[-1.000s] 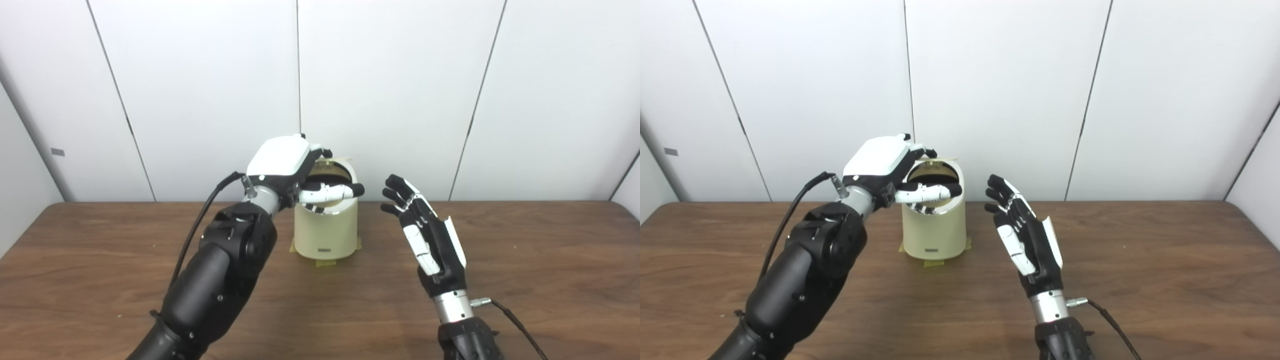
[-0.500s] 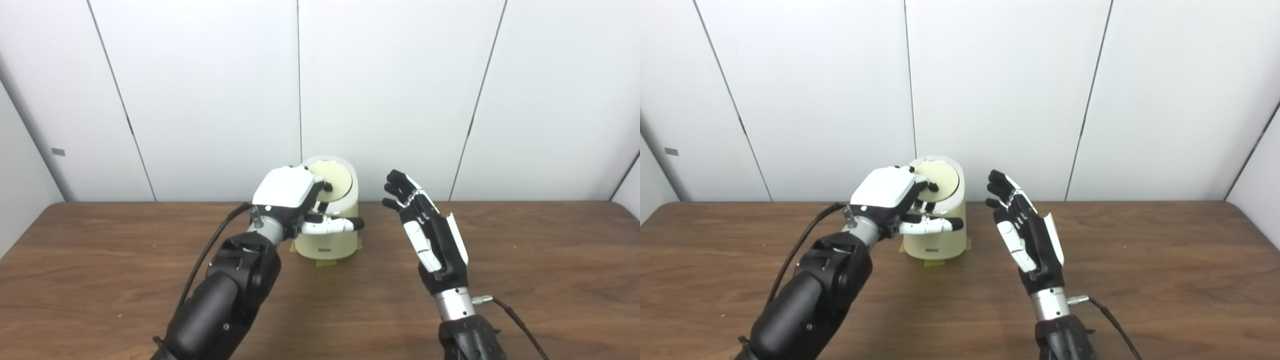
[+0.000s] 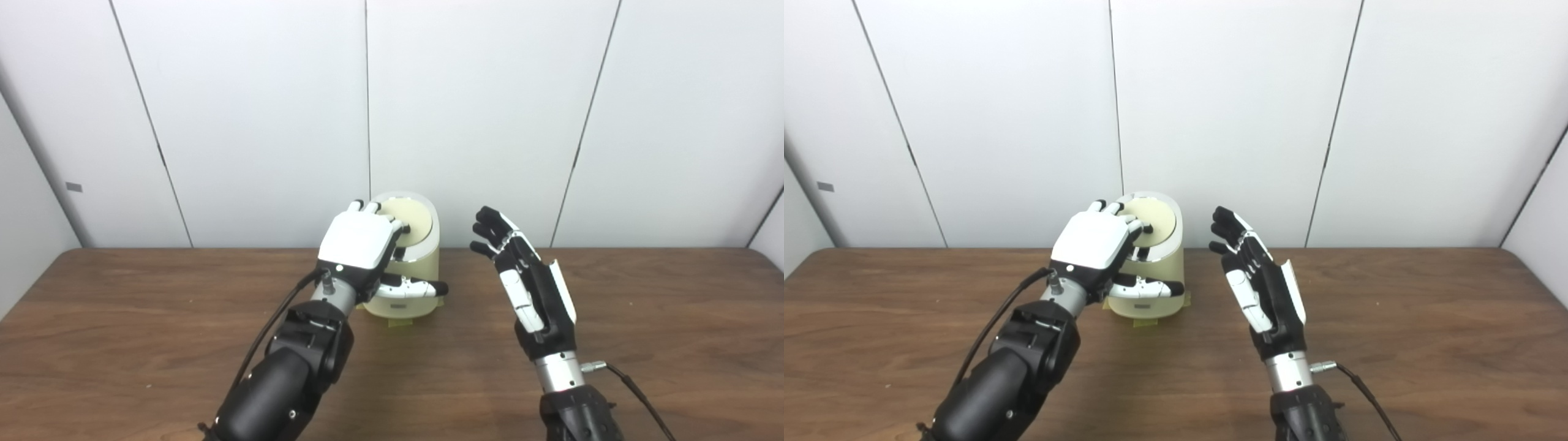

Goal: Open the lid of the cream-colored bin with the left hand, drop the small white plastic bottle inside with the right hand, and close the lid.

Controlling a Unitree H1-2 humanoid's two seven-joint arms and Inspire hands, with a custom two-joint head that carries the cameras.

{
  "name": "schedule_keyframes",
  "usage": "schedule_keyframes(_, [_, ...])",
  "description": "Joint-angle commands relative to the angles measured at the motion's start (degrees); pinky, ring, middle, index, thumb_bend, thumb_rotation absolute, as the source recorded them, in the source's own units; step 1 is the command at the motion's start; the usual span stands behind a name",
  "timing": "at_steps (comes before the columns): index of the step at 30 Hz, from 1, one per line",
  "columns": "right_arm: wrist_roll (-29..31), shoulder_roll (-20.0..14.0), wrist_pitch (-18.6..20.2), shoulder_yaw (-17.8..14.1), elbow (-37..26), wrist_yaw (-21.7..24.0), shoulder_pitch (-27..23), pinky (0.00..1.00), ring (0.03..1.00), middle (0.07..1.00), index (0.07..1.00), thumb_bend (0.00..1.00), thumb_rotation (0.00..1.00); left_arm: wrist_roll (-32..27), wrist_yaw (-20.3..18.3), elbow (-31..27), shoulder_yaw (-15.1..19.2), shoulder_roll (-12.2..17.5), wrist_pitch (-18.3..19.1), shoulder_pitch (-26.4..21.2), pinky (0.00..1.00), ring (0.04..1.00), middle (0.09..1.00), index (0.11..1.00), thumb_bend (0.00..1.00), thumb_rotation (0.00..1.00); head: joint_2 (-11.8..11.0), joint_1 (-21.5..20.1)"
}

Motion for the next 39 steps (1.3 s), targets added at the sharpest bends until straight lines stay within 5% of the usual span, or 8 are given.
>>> schedule_keyframes(1, [0.6,0.3,-0.8,-0.5,-1.2,0.3,-2.4,0.79,0.864,0.876,0.853,0.30,0.76,0.1,-2.2,3.6,-0.5,0.7,-0.1,0.6,1.00,0.974,0.862,0.834,0.88,0.92,0.1,0.0])
schedule_keyframes(19, [1.0,0.9,-0.6,-0.4,-0.9,0.1,-2.5,0.79,0.861,0.869,0.846,0.31,0.72,-0.3,-2.4,2.1,-1.5,1.8,-3.0,3.2,1.00,0.915,0.782,0.760,0.91,0.98,0.1,0.2])
schedule_keyframes(29, [1.0,0.6,-0.8,-0.6,-0.8,0.2,-2.6,0.79,0.865,0.877,0.856,0.31,0.74,0.0,-1.8,3.2,-2.3,1.4,-4.1,4.5,1.00,0.803,0.547,0.510,0.86,0.92,0.4,0.0])
schedule_keyframes(35, [0.8,0.7,-0.1,-0.6,-1.4,0.0,-2.6,0.80,0.866,0.877,0.856,0.29,0.75,0.4,-2.0,3.7,-2.5,1.5,-4.1,4.4,1.00,0.810,0.611,0.547,0.86,0.92,0.4,0.0])
schedule_keyframes(39, [0.9,0.6,-0.7,-0.7,-0.6,0.1,-2.8,0.79,0.866,0.876,0.856,0.29,0.75,0.7,-0.5,3.3,-1.8,1.3,-3.5,4.7,1.00,0.888,0.807,0.777,0.87,0.94,0.3,0.0])
